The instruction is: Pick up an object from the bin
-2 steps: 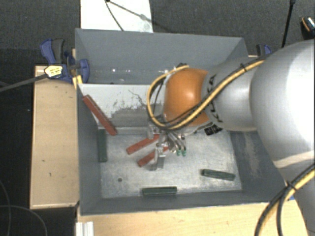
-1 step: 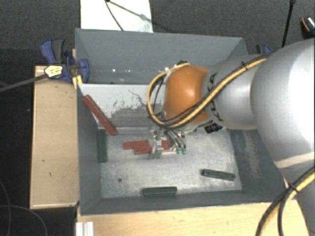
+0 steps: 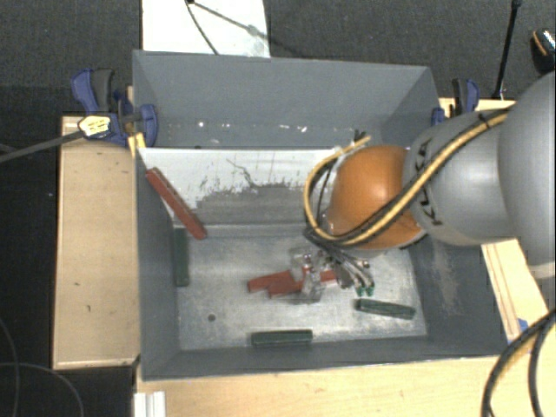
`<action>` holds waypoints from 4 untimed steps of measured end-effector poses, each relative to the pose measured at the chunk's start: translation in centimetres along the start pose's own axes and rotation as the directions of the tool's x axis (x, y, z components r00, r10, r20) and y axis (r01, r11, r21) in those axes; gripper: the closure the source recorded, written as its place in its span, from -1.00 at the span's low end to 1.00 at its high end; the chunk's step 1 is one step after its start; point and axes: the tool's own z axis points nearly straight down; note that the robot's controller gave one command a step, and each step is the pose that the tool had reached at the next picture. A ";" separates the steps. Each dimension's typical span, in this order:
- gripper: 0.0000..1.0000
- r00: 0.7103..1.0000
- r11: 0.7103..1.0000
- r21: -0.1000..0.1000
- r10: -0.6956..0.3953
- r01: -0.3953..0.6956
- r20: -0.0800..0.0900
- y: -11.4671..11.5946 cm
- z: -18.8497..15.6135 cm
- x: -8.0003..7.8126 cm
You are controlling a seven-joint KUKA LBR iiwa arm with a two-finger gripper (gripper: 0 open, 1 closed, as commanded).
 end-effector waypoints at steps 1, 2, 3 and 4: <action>1.00 0.999 0.999 0.001 -0.032 0.032 0.003 0.0 0.0 2.6; 1.00 0.988 0.988 -0.001 -0.151 0.151 -0.015 2.4 -2.9 1.2; -1.00 0.989 0.989 -0.002 -0.147 0.147 -0.019 2.3 -2.8 1.3; -1.00 0.980 0.981 -0.002 -0.196 0.196 -0.017 1.2 0.8 -2.8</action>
Offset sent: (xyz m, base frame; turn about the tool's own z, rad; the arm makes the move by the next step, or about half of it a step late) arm -0.0315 -0.0068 -0.0061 -0.0354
